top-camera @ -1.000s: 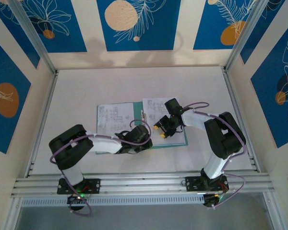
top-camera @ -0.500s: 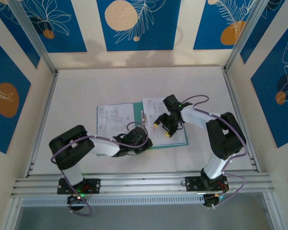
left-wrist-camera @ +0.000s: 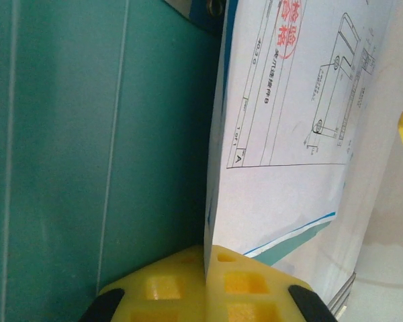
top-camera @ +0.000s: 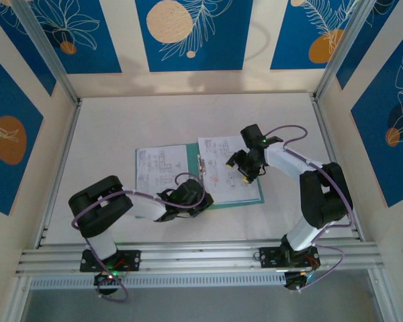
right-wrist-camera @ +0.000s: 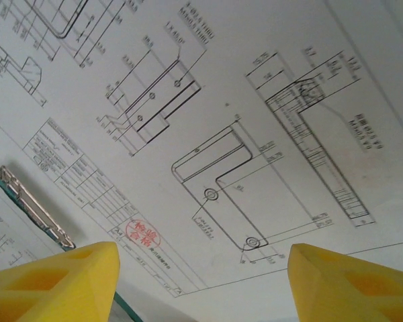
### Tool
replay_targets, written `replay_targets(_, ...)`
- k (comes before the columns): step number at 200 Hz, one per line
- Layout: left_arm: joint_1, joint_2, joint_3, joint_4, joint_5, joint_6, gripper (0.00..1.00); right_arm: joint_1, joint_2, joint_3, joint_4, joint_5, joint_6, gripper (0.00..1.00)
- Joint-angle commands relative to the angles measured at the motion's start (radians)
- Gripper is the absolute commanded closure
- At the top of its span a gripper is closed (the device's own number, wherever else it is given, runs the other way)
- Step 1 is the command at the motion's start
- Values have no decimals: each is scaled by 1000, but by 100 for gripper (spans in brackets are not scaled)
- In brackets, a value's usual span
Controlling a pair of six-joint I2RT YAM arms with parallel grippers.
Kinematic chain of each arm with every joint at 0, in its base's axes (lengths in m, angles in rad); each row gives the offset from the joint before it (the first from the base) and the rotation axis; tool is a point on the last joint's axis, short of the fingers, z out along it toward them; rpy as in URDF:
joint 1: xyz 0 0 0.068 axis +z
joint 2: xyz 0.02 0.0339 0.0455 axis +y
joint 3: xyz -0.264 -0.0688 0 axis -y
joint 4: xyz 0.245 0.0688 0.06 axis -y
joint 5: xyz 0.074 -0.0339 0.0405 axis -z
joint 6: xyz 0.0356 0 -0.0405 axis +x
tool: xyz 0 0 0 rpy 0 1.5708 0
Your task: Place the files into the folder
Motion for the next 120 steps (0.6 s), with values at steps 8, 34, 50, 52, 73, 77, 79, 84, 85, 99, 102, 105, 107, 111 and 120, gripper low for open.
replay_targets(8,-14,20,-18,44,-3,-34,100,-18,-48,7,-45,21,-31,32)
replay_targets(34,-13,28,-15,53,-2,-39,100,-29,-79,2,-60,37,-37,32)
replay_targets(50,-14,29,-17,58,-1,-43,100,-40,-118,-13,-63,56,-29,32)
replay_targets(52,-14,29,-17,58,-1,-44,100,-43,-123,-16,-64,58,-28,32)
replay_targets(73,-13,27,-20,58,-6,-46,100,-70,-182,-41,-75,88,-15,32)
replay_targets(77,-13,26,-20,58,-6,-47,100,-77,-193,-44,-78,94,-14,32)
replay_targets(79,-13,27,-19,58,-6,-47,100,-81,-198,-46,-80,96,-13,32)
replay_targets(84,-13,27,-19,60,-7,-50,100,-89,-210,-51,-83,99,-13,32)
replay_targets(85,-14,27,-19,61,-8,-50,100,-91,-212,-52,-84,100,-12,32)
replay_targets(99,-13,28,-23,67,-9,-52,100,-115,-237,-62,-88,99,-17,32)
replay_targets(102,-14,28,-23,67,-11,-54,100,-119,-243,-64,-87,97,-19,31)
replay_targets(105,-14,28,-23,69,-11,-54,100,-123,-246,-65,-87,94,-22,31)
replay_targets(107,-14,28,-23,70,-11,-54,100,-126,-248,-66,-88,93,-24,31)
replay_targets(111,-13,29,-23,70,-11,-55,100,-131,-253,-68,-89,91,-25,31)
replay_targets(120,-14,29,-23,70,-11,-54,100,-141,-258,-69,-92,88,-30,31)
